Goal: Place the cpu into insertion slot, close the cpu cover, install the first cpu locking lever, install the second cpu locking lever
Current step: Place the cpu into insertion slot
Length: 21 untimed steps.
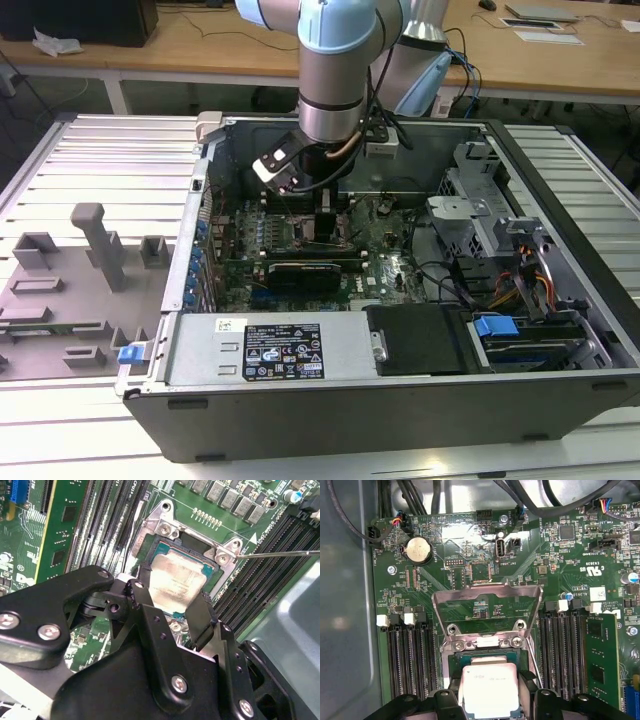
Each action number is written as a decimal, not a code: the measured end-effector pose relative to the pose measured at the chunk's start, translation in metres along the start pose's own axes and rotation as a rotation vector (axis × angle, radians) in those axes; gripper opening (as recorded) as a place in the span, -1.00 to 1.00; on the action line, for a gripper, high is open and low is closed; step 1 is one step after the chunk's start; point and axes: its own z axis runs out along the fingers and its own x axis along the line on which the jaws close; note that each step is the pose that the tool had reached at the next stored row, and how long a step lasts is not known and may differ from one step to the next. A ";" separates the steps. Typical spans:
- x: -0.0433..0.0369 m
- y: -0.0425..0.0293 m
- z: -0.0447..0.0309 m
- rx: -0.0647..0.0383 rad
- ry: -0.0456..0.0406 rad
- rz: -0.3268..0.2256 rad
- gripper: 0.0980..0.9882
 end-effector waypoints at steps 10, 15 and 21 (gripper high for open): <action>0.0000 0.0002 -0.0071 0.000 0.0002 0.000 0.15; 0.0000 0.0002 -0.0075 0.000 0.0002 0.000 -0.03; 0.0000 0.0002 -0.0079 0.000 0.0001 0.000 -0.85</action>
